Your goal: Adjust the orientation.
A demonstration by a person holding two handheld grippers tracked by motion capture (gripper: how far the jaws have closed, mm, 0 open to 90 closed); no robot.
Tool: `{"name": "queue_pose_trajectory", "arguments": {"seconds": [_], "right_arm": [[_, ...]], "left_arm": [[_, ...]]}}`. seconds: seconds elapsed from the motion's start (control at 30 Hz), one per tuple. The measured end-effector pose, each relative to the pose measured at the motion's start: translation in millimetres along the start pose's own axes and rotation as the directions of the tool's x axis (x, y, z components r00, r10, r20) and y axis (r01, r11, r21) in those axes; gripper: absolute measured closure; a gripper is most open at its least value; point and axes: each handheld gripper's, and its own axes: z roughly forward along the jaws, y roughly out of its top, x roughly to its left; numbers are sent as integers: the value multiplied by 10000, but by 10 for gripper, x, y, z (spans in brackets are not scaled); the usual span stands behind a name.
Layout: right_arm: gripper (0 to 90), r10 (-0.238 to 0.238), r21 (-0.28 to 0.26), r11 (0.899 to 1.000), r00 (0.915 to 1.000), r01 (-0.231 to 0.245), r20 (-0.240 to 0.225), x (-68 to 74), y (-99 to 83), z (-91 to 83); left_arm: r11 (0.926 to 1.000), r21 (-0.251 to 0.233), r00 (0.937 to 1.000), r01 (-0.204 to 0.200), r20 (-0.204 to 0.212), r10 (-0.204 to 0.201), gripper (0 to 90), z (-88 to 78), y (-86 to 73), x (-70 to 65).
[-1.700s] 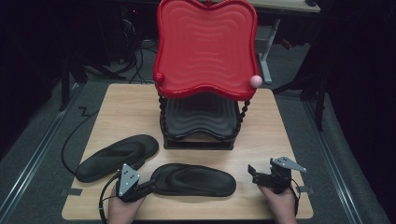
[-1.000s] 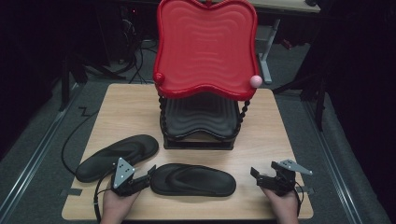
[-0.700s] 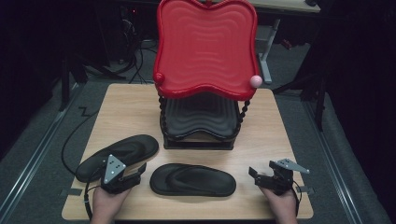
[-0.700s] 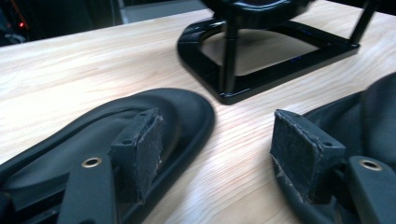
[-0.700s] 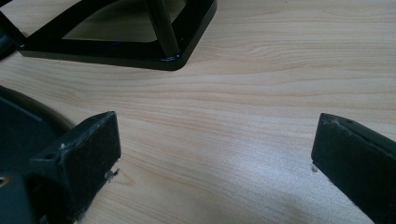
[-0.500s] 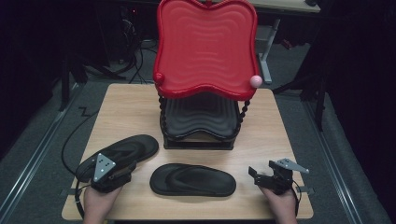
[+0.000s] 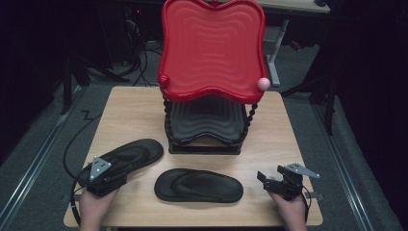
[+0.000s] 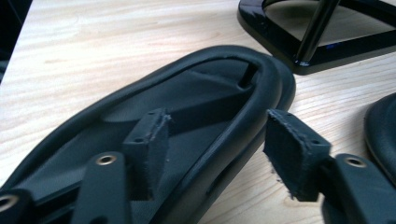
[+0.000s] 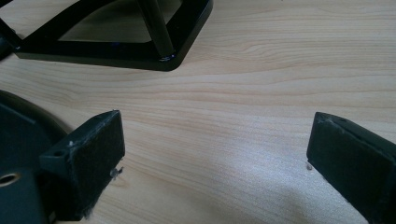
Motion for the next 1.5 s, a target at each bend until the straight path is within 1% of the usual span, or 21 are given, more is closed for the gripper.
{"name": "queue_pose_trajectory", "arguments": {"seconds": [0.07,0.17,0.27,0.37,0.43,0.6,0.63,0.67,0.77,0.83,0.93,0.97,1.0,1.07,1.1,1.2,1.27,1.3,1.37,1.43,1.5], "right_arm": [[47,27,14,10000,10000,-27,3,-5,1,-3],[50,24,4,10000,10000,-24,6,-16,2,-6],[52,80,17,10000,10000,-80,7,-17,3,-8],[53,29,-12,10000,10000,-29,-21,-20,4,-9],[54,22,-15,10000,10000,-22,-25,-20,6,-10],[56,5,-11,10000,10000,-5,-55,-17,7,-11],[56,5,-11,10000,10000,-5,-55,-17,7,-11],[56,-15,-16,10000,10000,15,-57,-18,7,-10],[58,-23,-16,10000,10000,23,-69,-16,7,-9],[59,-14,-7,10000,10000,14,-57,-14,6,-8],[59,-37,-20,10000,10000,37,-66,-12,6,-8],[59,-33,-10,10000,10000,33,-66,-11,5,-9],[59,-38,-6,10000,10000,38,-64,-12,5,-8],[59,-16,-7,10000,10000,16,-57,-13,5,-9],[61,-31,-13,10000,10000,31,-67,-13,5,-8],[64,-10,10,10000,10000,10,-74,-7,4,-7],[64,-6,20,10000,10000,7,-76,-8,4,-2],[64,4,22,10000,10000,-4,-82,-8,4,0],[64,5,37,10000,10000,-5,-89,-6,4,4],[65,2,61,10000,9999,-1,-103,-2,3,5],[65,-3,62,10000,9999,3,-105,-2,2,6]], "left_arm": [[9999,59,9999,103,40,-103,453,2,-5,7],[9998,197,9998,104,149,-107,524,0,-10,4],[9997,254,10000,47,58,-49,567,-9,-2,-18],[9997,171,9993,147,349,-153,651,-27,6,-30],[9996,232,9993,154,329,-162,693,-24,18,-68],[9988,387,9991,-293,308,281,824,-8,65,-239],[9985,421,9990,-363,286,351,824,-3,73,-269],[9974,496,9983,-520,273,507,828,13,88,-354],[9965,541,9977,-642,265,628,820,18,98,-402],[9973,348,9977,-646,205,640,807,-1,104,-417],[9984,-116,9985,-544,99,546,638,-87,128,-364],[9983,-329,9988,-478,-61,477,612,-135,132,-312],[9984,-376,9989,-418,-208,410,598,-162,133,-269],[9986,-522,9987,84,-503,-110,578,-228,120,-113],[9982,-547,9979,243,-594,-275,569,-253,105,-47],[9988,-184,9963,449,-722,-461,513,-254,51,76],[9983,94,9967,575,-573,-568,494,-208,17,100],[9985,268,9970,479,-615,-462,489,-179,11,93],[9979,588,9951,288,-960,-230,490,-125,6,81],[9963,751,9941,424,-1029,-345,551,-93,-2,105],[9958,760,9917,516,-1215,-421,622,-87,-9,123]]}}
